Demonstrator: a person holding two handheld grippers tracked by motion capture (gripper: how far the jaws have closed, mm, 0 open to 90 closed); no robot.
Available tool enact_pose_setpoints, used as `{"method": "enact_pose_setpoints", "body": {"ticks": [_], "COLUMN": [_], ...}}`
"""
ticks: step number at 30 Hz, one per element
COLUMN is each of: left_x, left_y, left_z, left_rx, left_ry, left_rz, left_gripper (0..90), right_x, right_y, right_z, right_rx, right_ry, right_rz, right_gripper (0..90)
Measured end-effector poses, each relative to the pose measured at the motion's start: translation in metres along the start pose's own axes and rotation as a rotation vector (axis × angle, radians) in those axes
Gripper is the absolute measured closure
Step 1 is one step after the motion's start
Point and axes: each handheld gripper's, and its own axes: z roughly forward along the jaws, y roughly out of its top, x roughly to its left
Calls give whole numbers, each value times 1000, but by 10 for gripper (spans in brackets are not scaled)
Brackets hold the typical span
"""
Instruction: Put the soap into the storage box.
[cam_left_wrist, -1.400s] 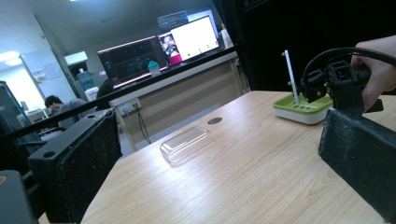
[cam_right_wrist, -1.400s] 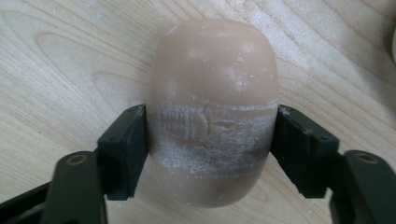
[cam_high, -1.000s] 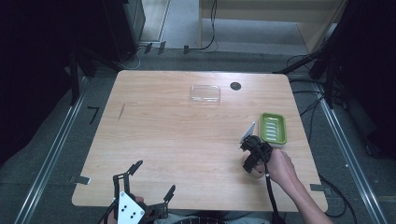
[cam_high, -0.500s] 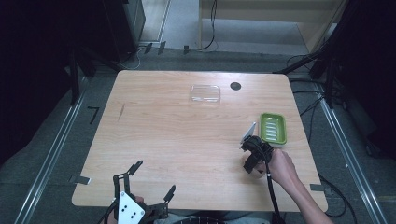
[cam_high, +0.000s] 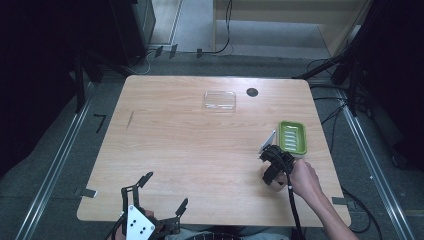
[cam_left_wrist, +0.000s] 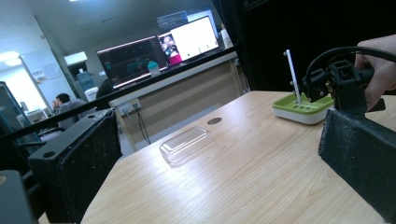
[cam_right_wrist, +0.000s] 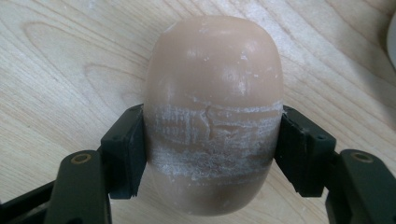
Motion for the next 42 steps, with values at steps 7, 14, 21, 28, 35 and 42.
{"method": "enact_pose_setpoints", "body": {"ticks": [7, 14, 21, 28, 35, 42], "left_x": [0, 0, 0, 0, 0, 0], "left_y": [0, 0, 0, 0, 0, 0], "left_z": [0, 0, 0, 0, 0, 1], "left_rx": [0, 1, 2, 0, 0, 1], "left_ry": [-2, -2, 0, 0, -1, -2], "left_rz": [2, 2, 2, 0, 1, 1], "left_gripper": [0, 0, 0, 0, 0, 0], "right_x": [-4, -11, -18, -26, -36, -45], "right_y": [-2, -5, -9, -13, -17, -21], "right_z": [-4, -7, -12, -16, -20, -22], "right_rx": [6, 17, 29, 29, 30, 35], "right_ry": [-1, -1, -13, -20, -22, -24], "right_rz": [5, 17, 15, 37, 54, 79], "right_gripper": [334, 334, 334, 334, 334, 334]}}
